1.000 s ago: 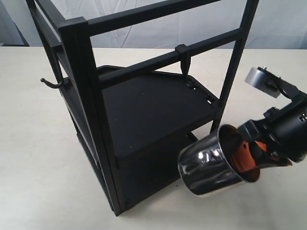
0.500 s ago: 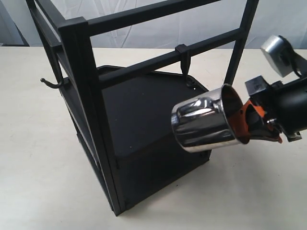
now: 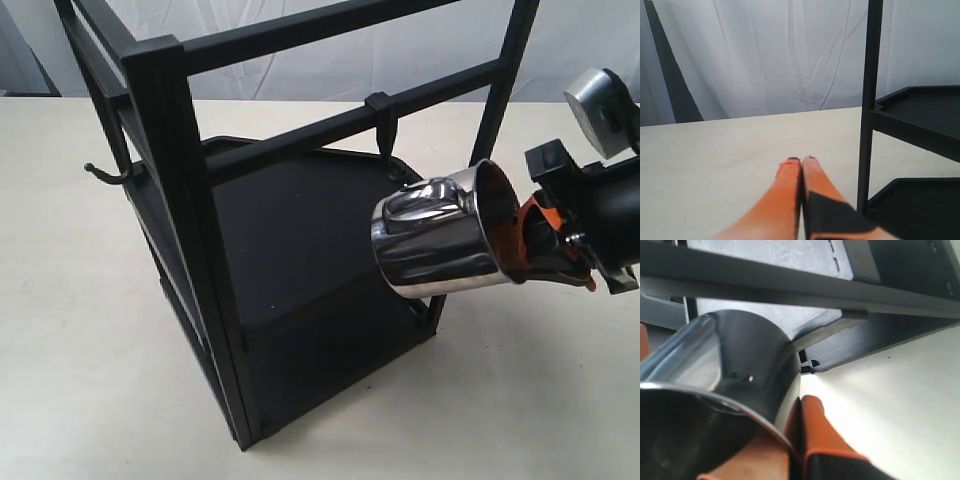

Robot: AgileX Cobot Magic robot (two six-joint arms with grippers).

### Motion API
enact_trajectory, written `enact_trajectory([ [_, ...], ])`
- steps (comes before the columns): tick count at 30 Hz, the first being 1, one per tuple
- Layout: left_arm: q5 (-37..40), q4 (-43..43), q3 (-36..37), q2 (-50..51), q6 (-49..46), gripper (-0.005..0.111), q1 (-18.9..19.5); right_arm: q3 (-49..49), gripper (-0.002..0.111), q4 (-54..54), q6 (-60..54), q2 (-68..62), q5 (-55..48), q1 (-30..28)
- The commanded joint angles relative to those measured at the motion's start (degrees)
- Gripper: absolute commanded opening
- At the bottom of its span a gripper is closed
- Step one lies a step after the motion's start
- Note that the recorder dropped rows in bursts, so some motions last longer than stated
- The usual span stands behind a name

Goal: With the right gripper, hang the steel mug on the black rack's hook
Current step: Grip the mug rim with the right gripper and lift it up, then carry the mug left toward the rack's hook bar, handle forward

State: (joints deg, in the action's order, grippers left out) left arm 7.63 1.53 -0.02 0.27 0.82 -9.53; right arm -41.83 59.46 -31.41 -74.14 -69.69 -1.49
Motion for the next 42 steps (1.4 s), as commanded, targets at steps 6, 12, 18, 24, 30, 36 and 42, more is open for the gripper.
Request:
enact_trajectory([
  [6,-0.3,0.28,0.02,-0.27,0.14,0.002,-0.27,-0.14,-0.001,-0.66,4.13,7.82,-0.27,0.33],
  [12,-0.3,0.28,0.02,-0.27,0.14,0.002,-0.27,-0.14,-0.001,1.59,4.64,8.17,-0.27,2.49],
  [18,-0.3,0.28,0.02,-0.27,0.14,0.002,-0.27,-0.14,-0.001,1.59,4.64,4.27,-0.27,3.02],
  [24,-0.3,0.28,0.02,-0.27,0.14,0.002,-0.27,-0.14,-0.001,4.22,4.44,-2.6,-0.27,2.01],
  [30,-0.3,0.28,0.02,-0.27,0.14,0.002,-0.27,-0.14,-0.001,5.45,0.12,-8.13,-0.27,2.01],
  [36,-0.3,0.28,0.02,-0.27,0.14,0.002,-0.27,-0.14,-0.001,-4.52,-0.11,-8.95,1.9,2.18],
  [42,-0.3,0.28,0.02,-0.27,0.14,0.002,-0.27,-0.14,-0.001,-6.97,-0.11,-8.95,6.31,2.17],
])
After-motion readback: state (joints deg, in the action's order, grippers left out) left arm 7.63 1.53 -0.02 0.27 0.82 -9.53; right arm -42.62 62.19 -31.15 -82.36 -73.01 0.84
